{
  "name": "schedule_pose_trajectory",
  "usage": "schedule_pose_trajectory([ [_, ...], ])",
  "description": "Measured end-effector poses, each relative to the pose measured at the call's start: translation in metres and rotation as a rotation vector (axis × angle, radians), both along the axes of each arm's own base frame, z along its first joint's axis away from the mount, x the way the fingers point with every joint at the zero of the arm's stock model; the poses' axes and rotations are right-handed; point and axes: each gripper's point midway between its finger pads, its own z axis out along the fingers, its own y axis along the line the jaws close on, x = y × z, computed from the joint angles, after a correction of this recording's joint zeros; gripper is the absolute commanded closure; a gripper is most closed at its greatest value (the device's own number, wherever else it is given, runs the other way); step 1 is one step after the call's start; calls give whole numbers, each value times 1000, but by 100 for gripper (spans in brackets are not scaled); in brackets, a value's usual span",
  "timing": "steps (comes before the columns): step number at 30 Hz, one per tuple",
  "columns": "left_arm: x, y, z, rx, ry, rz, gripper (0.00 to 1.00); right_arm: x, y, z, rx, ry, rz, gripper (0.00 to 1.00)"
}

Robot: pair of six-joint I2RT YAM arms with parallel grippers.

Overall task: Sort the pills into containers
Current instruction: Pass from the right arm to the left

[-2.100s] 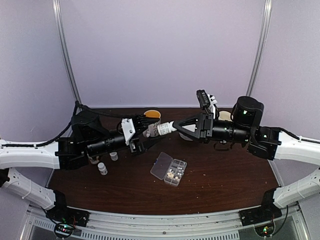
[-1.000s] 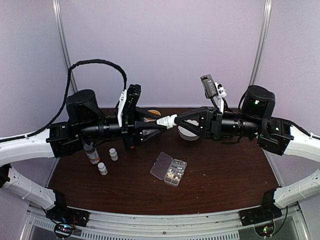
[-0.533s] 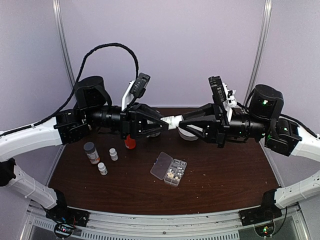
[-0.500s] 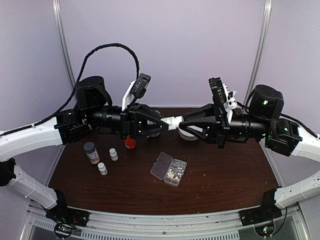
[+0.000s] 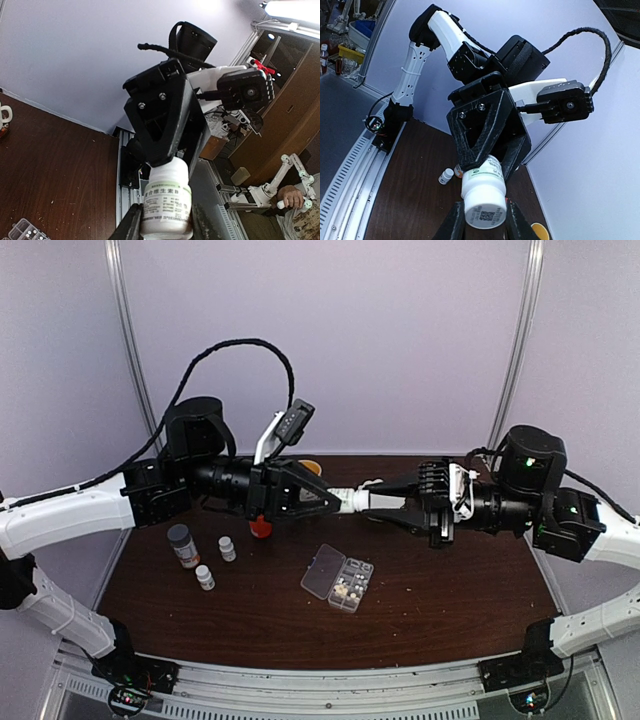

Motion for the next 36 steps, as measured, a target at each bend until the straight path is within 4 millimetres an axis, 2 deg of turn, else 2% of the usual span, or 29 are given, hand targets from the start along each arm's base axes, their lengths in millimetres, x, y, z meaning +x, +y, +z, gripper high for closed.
schedule_pose_trajectory([
  [11, 3, -3, -6, 20, 40, -2, 91, 3, -5, -8, -87, -392, -46, 100],
  [18, 8, -6, -10, 31, 59, 2, 92, 8, -7, -14, -147, -556, -63, 100],
  [19, 8, -6, -11, 32, 62, 0, 92, 8, -7, -14, -155, -582, -63, 97],
  [20, 8, -6, -11, 32, 62, 0, 92, 8, -8, -14, -161, -601, -64, 87],
  [22, 8, -7, -11, 30, 63, 0, 93, 8, -9, -14, -170, -637, -66, 54],
  [24, 8, -7, -10, 26, 60, -4, 93, 8, -9, -13, -161, -642, -72, 30],
  [27, 6, -6, -3, 3, 42, -18, 94, 13, -15, -17, -165, -600, -92, 5],
  [29, 6, -5, 2, -13, 25, -19, 94, 15, -17, -18, -160, -557, -94, 1],
  [33, 7, 0, 8, -34, -12, -9, 94, 13, -21, -19, -131, -448, -85, 0],
  [36, 10, 6, 13, -47, -67, 20, 95, 7, -29, -14, -55, -269, -86, 0],
])
